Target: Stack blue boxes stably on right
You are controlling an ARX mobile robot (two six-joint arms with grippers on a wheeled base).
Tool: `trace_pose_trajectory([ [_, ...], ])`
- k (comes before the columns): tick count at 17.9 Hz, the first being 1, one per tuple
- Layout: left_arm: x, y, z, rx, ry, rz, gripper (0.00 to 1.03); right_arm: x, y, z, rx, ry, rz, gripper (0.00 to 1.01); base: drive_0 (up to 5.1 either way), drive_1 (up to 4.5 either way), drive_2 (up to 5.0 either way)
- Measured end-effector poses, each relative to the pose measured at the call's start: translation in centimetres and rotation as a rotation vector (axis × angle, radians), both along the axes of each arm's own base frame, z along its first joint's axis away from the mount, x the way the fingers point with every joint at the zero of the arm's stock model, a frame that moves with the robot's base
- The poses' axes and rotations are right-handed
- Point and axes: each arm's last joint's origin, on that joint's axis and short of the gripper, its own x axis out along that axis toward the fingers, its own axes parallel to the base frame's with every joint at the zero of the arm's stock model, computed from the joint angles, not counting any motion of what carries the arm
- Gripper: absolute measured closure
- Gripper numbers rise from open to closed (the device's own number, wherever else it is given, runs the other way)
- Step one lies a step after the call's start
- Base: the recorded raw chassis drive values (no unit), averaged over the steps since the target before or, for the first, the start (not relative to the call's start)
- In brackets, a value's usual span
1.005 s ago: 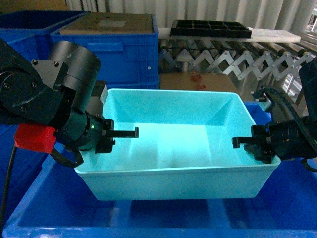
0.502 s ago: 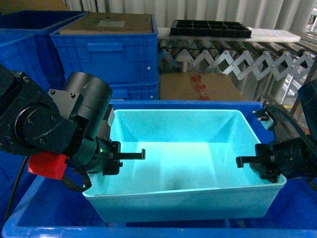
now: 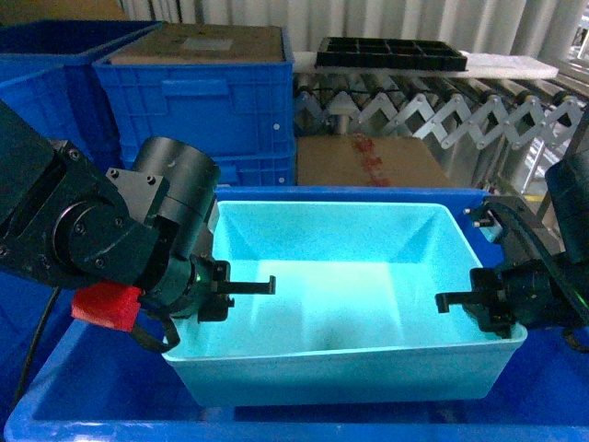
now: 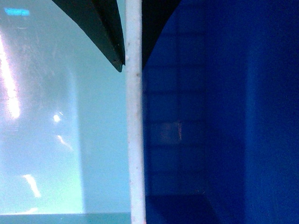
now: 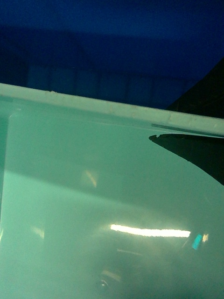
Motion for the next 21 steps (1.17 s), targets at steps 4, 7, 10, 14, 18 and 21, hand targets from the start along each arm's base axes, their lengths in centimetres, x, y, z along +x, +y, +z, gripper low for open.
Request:
trace_pose_trajectory([
  [4,0.55,-0.14,-0.08,0.005,-0.015,0.001,0.96,0.39,0.03,-0.15,-0.006,-0.015,0.003,0.94,0.0,0.00,0.0],
  [7,0.70,-0.19,-0.15,0.009,-0.017,-0.001,0.96,0.46,0.02,-0.30,-0.018,-0.024,0.006,0.94,0.0,0.00,0.0],
  [10,0.71,-0.19,-0.14,0.009,-0.017,-0.001,0.96,0.46,0.02,-0.30,-0.019,-0.024,0.007,0.94,0.0,0.00,0.0],
  [14,0.71,-0.19,-0.16,0.010,-0.017,-0.002,0.96,0.46,0.02,-0.30,-0.020,-0.024,0.008,0.94,0.0,0.00,0.0],
  [18,0.70,-0.09,-0.37,0.050,-0.010,-0.037,0.77,0.43,-0.04,-0.42,-0.060,-0.025,0.026,0.82,0.0,0.00,0.0],
  [21,0.92,0.11,-0.27,0.058,-0.017,-0.060,0.48,0.39,-0.04,-0.65,-0.098,-0.025,0.060,0.54,0.0,0.00,0.0],
])
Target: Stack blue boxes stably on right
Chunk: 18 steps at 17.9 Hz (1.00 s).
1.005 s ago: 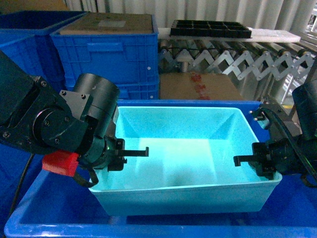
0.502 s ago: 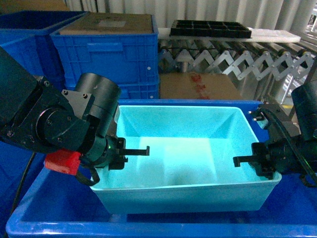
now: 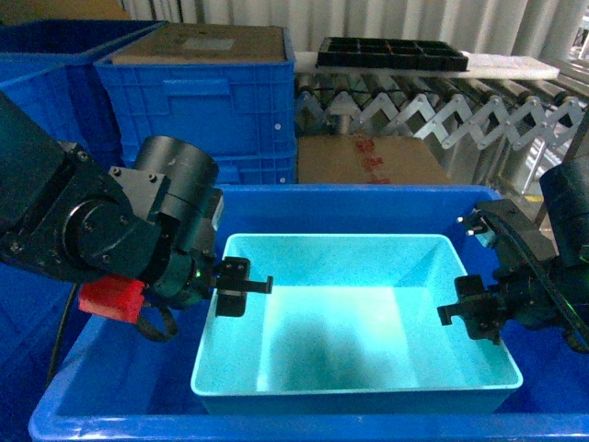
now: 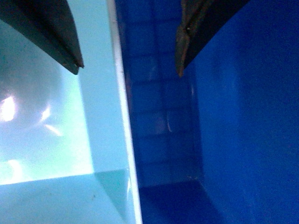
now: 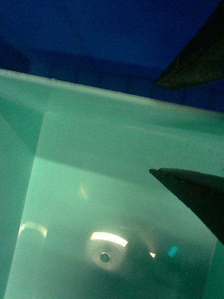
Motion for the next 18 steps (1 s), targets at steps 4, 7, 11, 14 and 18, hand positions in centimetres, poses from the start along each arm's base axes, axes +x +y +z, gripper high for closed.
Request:
trace_pose_trajectory([
  [4,-0.3,-1.1,0.0,-0.021,0.005,-0.044,0.11,0.0,0.4,0.0,0.010,-0.001,0.034,0.16,0.0,0.00,0.0],
  [7,-0.3,-1.3,0.1,-0.027,0.001,-0.051,0.05,-0.1,0.7,0.0,0.019,-0.002,0.050,0.04,0.0,0.00,0.0],
  [11,1.1,-1.5,1.7,-0.047,-0.040,-0.055,0.05,0.9,0.9,0.9,0.051,-0.038,0.052,0.03,0.0,0.00,0.0],
  [14,2.2,-0.7,4.8,-0.030,-0.084,-0.052,0.05,1.6,0.5,3.0,0.068,-0.080,0.008,0.03,0.0,0.00,0.0],
  [18,1.7,-1.4,8.4,-0.072,-0.165,-0.088,0.05,1.6,0.3,6.2,0.112,-0.161,-0.027,0.03,0.0,0.00,0.0],
])
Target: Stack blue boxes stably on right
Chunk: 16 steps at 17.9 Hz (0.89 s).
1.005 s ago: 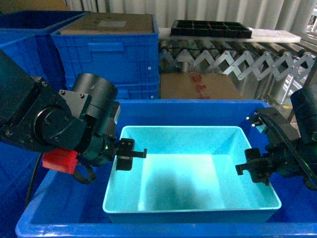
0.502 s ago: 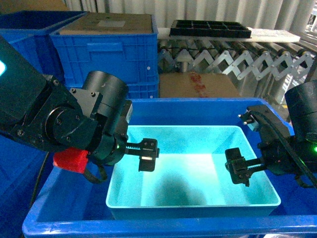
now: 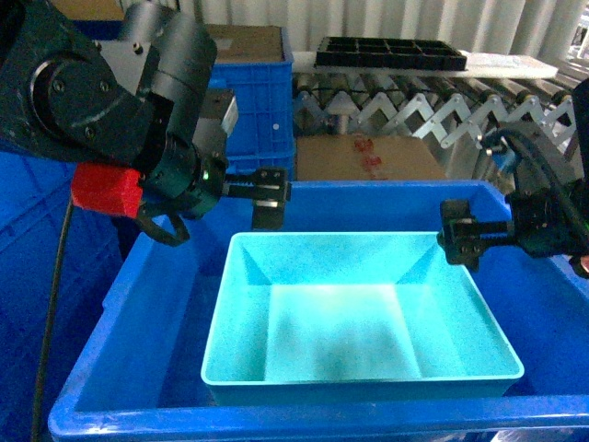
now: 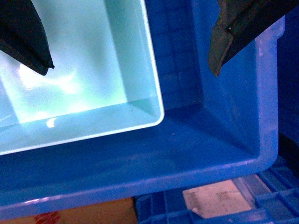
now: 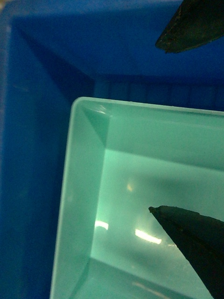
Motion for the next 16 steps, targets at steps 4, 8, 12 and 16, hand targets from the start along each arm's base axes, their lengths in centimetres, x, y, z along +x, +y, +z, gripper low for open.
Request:
trace_pose_trajectory([
  [4,-1.0,0.8,6.1,-0.066,-0.148,-0.012,0.05,-0.3,-0.3,6.8,0.034,-0.202,-0.015,0.03,0.0,0.00,0.0],
  [8,-3.5,3.5,14.1,-0.128,-0.335,-0.014,0.05,-2.5,-1.4,14.9,0.048,-0.413,-0.033,0.03,0.0,0.00,0.0],
  [12,-7.1,4.7,16.7,-0.114,-0.373,-0.009,0.05,-5.6,-2.9,19.7,0.032,-0.548,-0.062,0.03,0.0,0.00,0.0],
  [16,-12.3,6.2,18.0,-0.100,-0.370,0.038,0.05,-11.3,-5.5,22.2,-0.033,-0.588,-0.122,0.03,0.0,0.00,0.0],
])
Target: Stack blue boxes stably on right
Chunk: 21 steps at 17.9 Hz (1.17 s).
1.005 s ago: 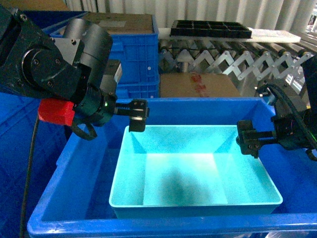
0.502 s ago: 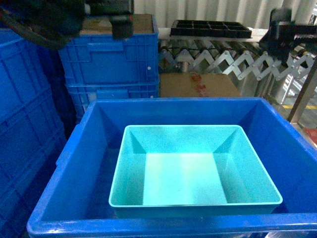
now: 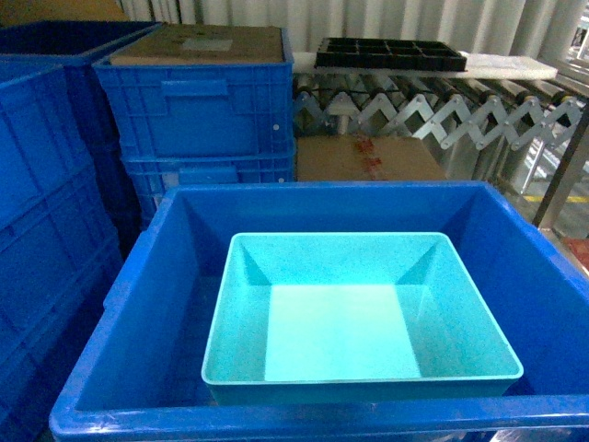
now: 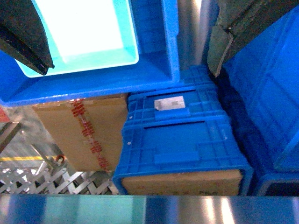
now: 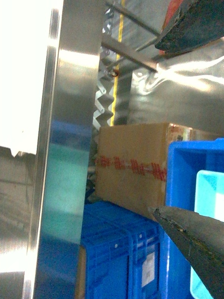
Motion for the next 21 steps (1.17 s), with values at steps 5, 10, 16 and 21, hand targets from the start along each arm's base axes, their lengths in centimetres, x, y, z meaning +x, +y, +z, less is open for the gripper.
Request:
trace_pose_trajectory([
  [5,-2.2,0.8,1.2,-0.070,-0.080,0.100,0.05,-2.6,1.5,0.1,0.031,0.028,0.014,0.03,0.0,0.00,0.0],
  [10,-7.5,4.3,-5.9,0.004,-0.314,0.111,0.67,-8.1,0.7,-7.2,0.036,-0.119,-0.063,0.69,0.0,0.00,0.0],
  [16,-11.1,5.8,-10.3,0.008,-0.301,0.106,1.01,-11.7,0.7,-11.5,0.039,-0.114,-0.063,0.99,0.0,0.00,0.0],
  [21,-12.7,7.1,-12.2,0.009,-0.289,0.104,1.01,-13.4,0.7,-13.3,0.039,-0.107,-0.063,0.99,0.0,0.00,0.0],
])
